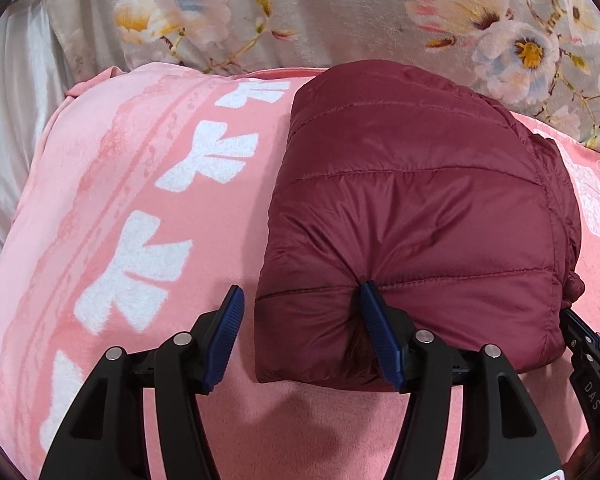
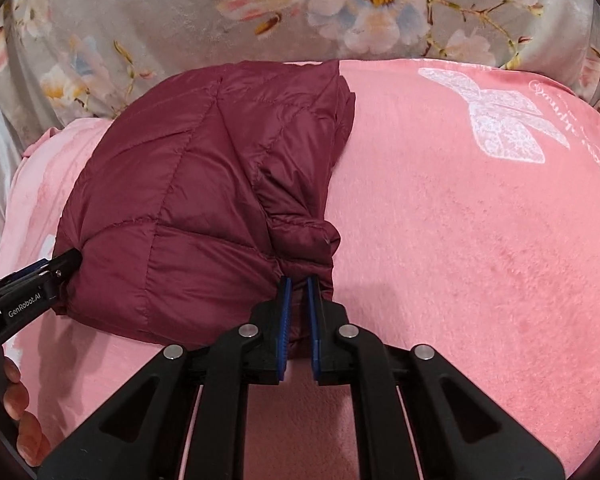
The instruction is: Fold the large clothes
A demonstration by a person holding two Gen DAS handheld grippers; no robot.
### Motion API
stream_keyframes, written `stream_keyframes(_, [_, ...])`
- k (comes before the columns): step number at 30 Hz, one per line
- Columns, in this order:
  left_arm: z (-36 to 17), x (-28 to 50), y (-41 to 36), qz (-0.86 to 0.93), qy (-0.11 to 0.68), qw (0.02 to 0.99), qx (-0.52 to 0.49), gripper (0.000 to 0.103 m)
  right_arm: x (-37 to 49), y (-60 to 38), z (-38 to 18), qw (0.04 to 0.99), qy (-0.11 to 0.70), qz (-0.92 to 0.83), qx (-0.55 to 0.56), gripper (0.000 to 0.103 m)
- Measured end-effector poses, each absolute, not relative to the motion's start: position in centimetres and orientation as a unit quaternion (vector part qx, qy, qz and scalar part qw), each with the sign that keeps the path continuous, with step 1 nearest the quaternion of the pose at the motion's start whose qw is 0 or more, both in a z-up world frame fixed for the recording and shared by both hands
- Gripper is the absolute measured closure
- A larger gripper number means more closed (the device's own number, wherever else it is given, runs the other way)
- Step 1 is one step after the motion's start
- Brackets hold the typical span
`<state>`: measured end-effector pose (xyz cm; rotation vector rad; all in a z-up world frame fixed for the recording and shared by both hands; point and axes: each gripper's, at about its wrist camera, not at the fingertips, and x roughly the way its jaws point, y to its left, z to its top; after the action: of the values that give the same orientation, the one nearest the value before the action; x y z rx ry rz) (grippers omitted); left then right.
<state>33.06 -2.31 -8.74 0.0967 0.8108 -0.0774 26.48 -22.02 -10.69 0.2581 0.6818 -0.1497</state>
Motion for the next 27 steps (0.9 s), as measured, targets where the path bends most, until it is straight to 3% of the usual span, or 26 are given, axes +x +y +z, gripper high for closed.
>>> stream_keyframes(27, [-9.8, 32.2, -3.2, -0.02, 0.345, 0.934, 0.085, 0.038, 26.5, -21.5, -10.2, 0.938, 0.321, -0.079, 0.108, 0.094])
